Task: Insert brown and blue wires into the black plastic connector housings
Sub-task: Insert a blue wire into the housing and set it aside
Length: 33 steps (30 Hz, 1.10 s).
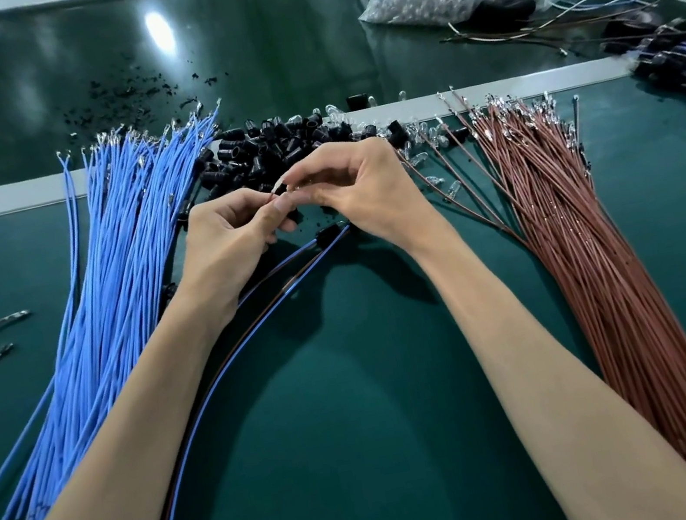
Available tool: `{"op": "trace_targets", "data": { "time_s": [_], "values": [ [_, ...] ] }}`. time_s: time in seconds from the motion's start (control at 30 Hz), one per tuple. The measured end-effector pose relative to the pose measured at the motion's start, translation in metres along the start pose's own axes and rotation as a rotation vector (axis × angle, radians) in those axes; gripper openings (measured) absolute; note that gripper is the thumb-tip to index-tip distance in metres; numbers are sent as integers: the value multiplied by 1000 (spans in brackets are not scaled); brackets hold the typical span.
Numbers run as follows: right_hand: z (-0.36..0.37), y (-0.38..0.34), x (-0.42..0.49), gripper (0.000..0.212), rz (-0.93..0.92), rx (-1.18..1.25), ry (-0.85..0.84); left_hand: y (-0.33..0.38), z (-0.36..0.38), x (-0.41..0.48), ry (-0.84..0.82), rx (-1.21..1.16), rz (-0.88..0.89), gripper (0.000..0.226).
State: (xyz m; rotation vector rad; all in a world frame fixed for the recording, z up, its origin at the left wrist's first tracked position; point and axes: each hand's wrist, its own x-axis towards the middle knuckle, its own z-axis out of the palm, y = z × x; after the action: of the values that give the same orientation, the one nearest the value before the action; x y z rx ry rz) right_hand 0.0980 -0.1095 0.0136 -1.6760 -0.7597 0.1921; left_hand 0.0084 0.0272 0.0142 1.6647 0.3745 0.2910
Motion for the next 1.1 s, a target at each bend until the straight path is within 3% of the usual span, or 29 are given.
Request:
{"op": "trace_targets", "data": {
  "time_s": [0.4, 0.6, 0.93, 1.1],
  "values": [
    [-1, 0, 3, 28, 24, -6, 11, 7, 0, -2, -22, -54, 102, 7],
    [1, -2, 2, 24, -20, -32, 10, 7, 1, -1, 43, 68, 200, 9],
    [7, -9, 3, 25, -66, -41, 72, 6, 0, 1, 163, 37, 164, 12],
    [9, -10, 4, 20, -90, -46, 121, 11, 1, 0, 130, -62, 87, 17]
  ]
}}
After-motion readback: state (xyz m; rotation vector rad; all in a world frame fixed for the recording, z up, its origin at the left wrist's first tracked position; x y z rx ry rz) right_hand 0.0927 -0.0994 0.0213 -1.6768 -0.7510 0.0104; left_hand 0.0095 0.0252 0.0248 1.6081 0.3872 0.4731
